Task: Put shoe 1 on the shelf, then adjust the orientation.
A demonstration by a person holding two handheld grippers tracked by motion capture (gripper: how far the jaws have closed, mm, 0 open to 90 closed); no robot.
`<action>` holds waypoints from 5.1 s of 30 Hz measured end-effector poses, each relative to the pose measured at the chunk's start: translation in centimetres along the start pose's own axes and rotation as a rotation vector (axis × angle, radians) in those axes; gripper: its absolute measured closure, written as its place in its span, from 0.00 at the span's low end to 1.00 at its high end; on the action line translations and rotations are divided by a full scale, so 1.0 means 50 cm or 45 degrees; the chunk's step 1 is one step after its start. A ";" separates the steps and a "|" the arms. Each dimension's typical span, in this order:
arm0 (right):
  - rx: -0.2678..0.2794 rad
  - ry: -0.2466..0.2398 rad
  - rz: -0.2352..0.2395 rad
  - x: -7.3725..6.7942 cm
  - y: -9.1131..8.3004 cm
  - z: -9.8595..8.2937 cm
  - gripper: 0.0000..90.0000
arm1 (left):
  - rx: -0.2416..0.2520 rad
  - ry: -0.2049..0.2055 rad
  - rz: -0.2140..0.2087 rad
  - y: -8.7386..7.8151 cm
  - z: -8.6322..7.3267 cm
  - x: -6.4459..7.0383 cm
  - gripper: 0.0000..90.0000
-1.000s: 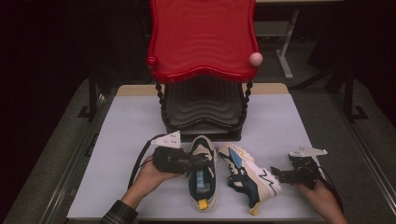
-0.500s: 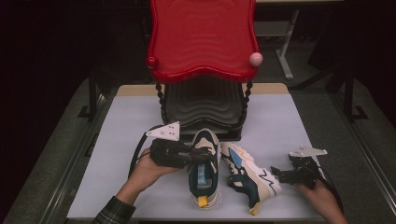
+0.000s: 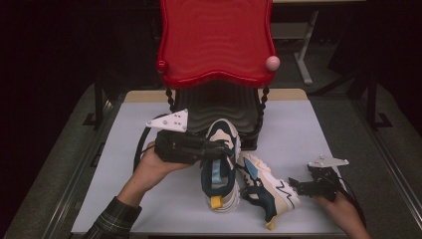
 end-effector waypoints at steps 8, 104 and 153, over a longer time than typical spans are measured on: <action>-0.001 0.002 0.001 0.000 0.000 0.000 0.13 | 0.031 0.061 0.012 -0.030 0.070 0.002 0.80; 0.009 0.024 0.023 0.004 -0.001 0.000 0.13 | -0.086 0.223 0.343 -0.193 0.436 -0.360 0.31; 0.001 0.002 0.012 0.014 -0.015 0.006 0.49 | -0.042 -0.012 0.613 -0.296 0.033 -0.082 0.16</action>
Point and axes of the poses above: each handheld gripper's, and its own axes: y roughly forward along the jaws, z roughly out of its top, x roughly to its right, the point moved 5 cm from there along y, roughly forward along the jaws, and after that the axes turned 4 degrees about -z, right-handed, at the moved point
